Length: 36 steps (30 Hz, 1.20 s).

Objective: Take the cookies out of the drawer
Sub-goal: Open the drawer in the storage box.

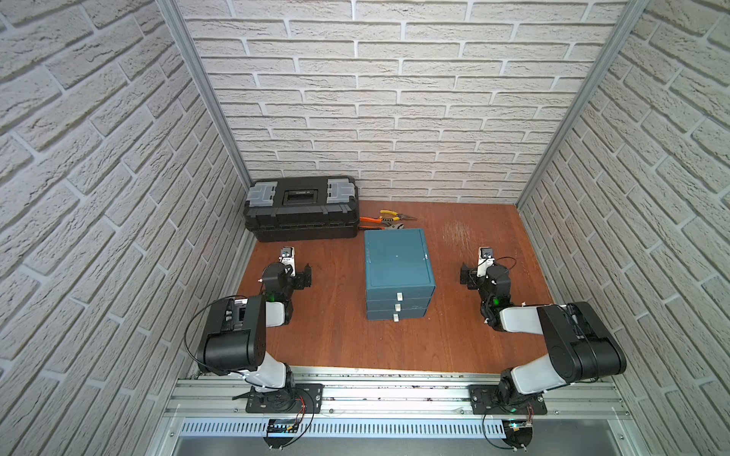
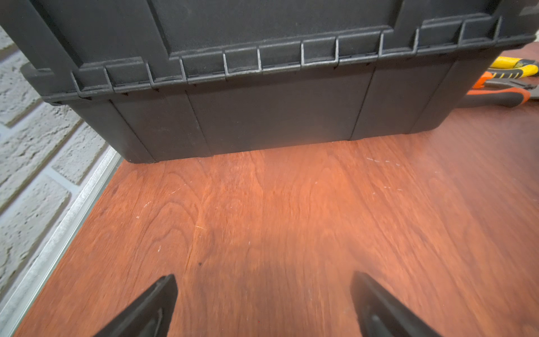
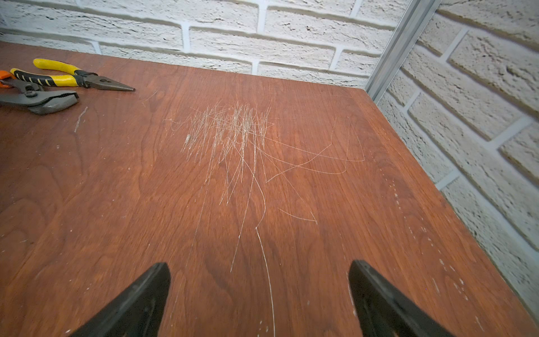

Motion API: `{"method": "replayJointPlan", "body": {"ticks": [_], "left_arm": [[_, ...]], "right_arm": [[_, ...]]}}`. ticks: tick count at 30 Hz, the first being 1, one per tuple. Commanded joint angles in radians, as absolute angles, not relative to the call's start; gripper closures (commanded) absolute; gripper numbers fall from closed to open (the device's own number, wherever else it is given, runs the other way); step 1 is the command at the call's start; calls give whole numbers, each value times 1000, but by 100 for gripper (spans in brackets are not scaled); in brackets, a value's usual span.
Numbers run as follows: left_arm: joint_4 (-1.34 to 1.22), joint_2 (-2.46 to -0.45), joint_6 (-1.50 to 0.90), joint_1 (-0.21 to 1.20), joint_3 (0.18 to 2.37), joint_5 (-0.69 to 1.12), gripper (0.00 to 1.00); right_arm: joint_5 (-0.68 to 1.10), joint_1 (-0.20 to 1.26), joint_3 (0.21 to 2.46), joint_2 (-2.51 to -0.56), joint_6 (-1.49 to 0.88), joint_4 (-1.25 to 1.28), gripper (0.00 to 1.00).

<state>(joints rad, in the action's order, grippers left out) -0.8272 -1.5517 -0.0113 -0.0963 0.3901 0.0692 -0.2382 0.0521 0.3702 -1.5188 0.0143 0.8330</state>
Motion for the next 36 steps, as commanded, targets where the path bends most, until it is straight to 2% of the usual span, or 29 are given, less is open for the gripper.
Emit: {"method": "replayJointPlan", "body": {"ticks": [1, 9, 11, 14, 18, 21, 27, 32, 36], "left_arm": [[-843, -1549, -3, -102, 403, 81, 1], [-847, -1547, 0, -99, 400, 76, 2], [-767, -1514, 16, -86, 430, 68, 2], [-491, -1389, -22, -50, 513, -56, 2], [-226, -1269, -157, 31, 610, -217, 2], [-48, -1205, -264, 125, 690, -302, 1], [229, -1084, -468, 226, 825, -55, 1], [296, -962, -583, 294, 825, 101, 1], [447, -922, -681, 359, 903, 113, 1]], "right_arm": [[-237, 44, 387, -1516, 8, 859, 0], [-226, 40, 388, -1517, 8, 855, 0], [-217, 42, 385, -1509, 14, 861, 0], [-233, 49, 393, -1445, 18, 796, 0], [-260, 50, 558, -1271, -135, 306, 0], [-184, 51, 653, -1179, -293, 62, 0], [34, 67, 696, -1003, -516, -265, 0], [35, 173, 683, -860, -587, -496, 0], [1, 275, 659, -717, -639, -638, 2]]}}
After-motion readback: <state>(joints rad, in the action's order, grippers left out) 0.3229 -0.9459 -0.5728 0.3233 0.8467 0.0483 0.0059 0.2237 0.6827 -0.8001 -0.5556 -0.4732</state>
